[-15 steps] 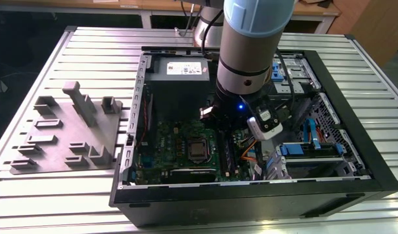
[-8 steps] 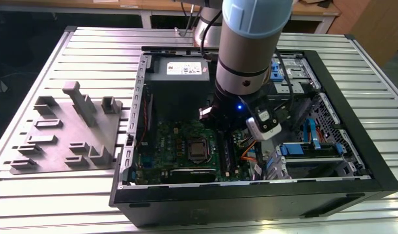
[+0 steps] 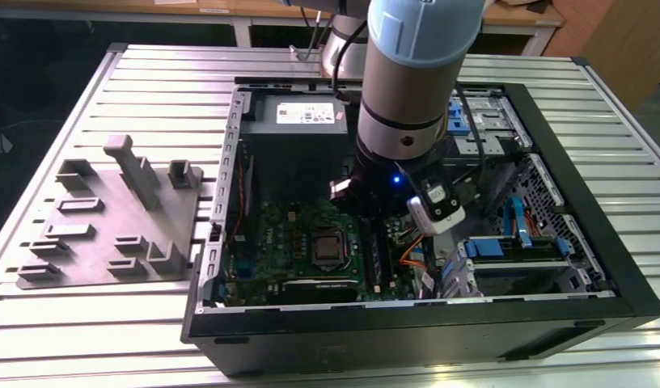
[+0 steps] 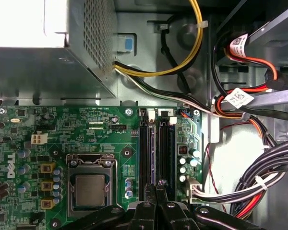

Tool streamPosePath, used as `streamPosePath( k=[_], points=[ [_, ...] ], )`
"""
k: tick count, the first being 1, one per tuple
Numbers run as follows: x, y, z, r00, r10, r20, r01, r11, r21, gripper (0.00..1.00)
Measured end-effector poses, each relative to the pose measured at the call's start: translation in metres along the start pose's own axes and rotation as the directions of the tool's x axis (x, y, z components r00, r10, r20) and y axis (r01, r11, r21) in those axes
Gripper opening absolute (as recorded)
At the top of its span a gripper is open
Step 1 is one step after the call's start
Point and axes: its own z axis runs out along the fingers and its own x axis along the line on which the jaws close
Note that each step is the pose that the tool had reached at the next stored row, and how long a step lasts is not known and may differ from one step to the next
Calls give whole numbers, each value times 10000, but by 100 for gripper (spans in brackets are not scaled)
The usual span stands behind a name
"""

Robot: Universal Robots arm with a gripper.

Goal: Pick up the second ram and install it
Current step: 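Insert the second ram into the second slot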

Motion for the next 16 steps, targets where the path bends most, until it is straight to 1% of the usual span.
streamPosePath(
  k=[5,7,8,16],
  points=[
    [0,0,1,10000,0,0,0,10000,0,11],
    [1,0,7,10000,3,1,-3,10000,-45,11],
    [1,0,10,10000,3,1,-3,10000,-54,11],
    [8,-1,17,10000,10,-1,-10,10000,-58,11]
  ],
)
